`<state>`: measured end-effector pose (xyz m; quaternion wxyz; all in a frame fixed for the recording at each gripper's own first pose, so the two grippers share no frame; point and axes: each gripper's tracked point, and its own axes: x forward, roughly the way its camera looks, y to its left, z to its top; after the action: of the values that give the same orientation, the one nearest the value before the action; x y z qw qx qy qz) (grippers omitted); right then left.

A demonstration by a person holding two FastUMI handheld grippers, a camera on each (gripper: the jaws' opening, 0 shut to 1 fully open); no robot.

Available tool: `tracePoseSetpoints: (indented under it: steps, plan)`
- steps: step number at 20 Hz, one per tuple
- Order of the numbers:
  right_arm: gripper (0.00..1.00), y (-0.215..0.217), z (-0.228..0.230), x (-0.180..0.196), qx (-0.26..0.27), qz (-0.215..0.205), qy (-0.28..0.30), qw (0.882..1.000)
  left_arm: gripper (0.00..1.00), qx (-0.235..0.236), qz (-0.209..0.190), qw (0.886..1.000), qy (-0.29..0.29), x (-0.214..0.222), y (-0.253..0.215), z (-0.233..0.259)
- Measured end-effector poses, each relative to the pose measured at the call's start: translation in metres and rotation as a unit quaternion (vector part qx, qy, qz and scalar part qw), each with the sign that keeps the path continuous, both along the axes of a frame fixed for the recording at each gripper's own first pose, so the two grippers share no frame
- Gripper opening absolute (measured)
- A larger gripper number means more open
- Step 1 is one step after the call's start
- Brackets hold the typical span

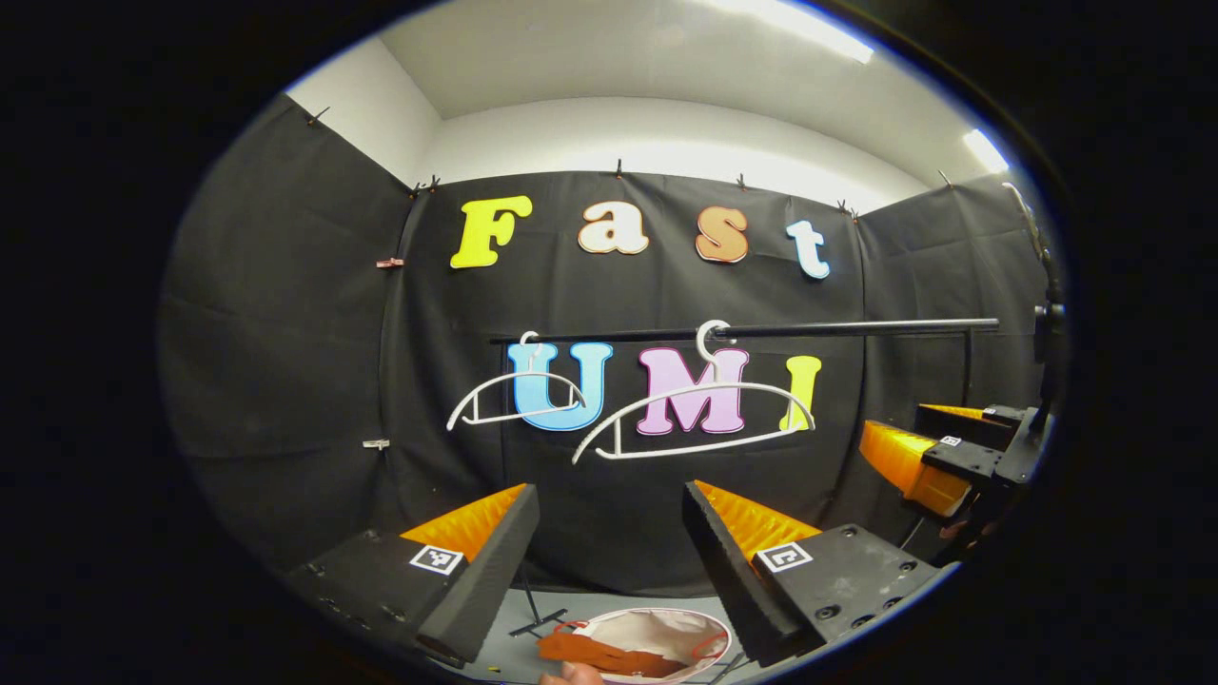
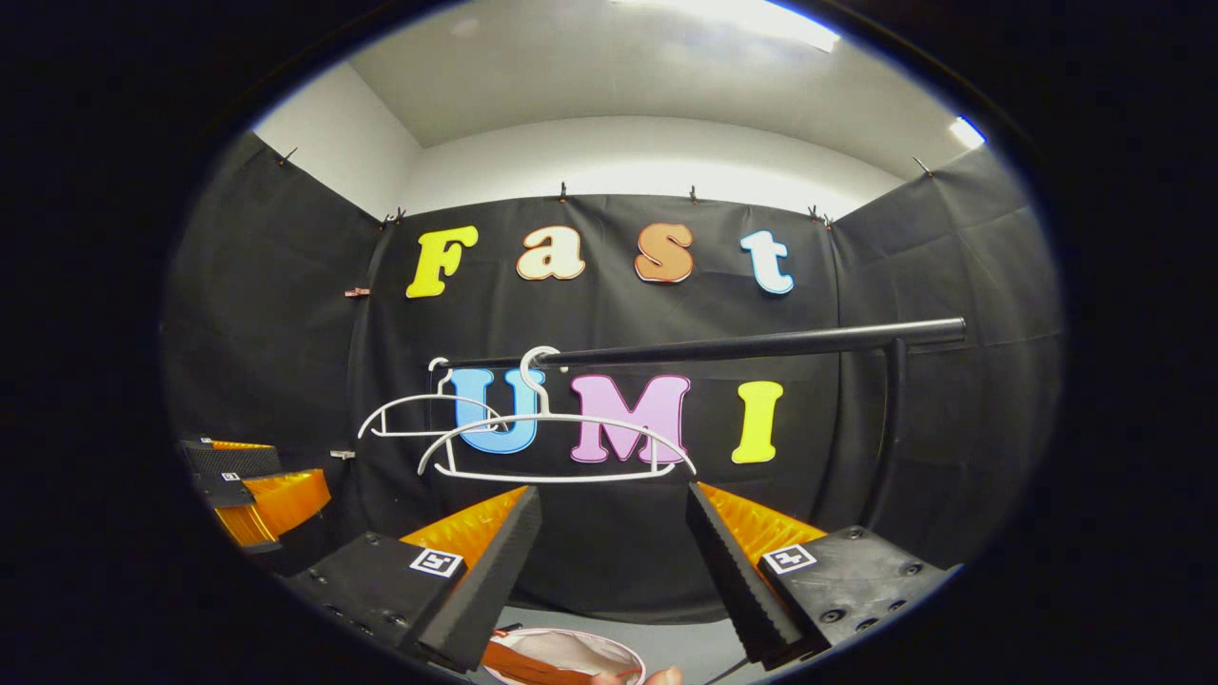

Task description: Grasp the clothes on the hanger with both hands and then place them into the laundry hamper below.

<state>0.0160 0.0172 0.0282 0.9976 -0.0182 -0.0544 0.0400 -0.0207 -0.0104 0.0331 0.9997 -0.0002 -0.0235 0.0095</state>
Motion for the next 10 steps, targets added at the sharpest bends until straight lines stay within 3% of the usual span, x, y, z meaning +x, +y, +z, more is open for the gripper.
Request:
tracePoseSetpoints:
  steps: [10]
  plan:
    - [0.98,0.012,0.009,0.011,0.005,0.001,-0.014,1.000,0.96,-0.004,0.002,1.000,0.005,-0.024,0.004,0.003]
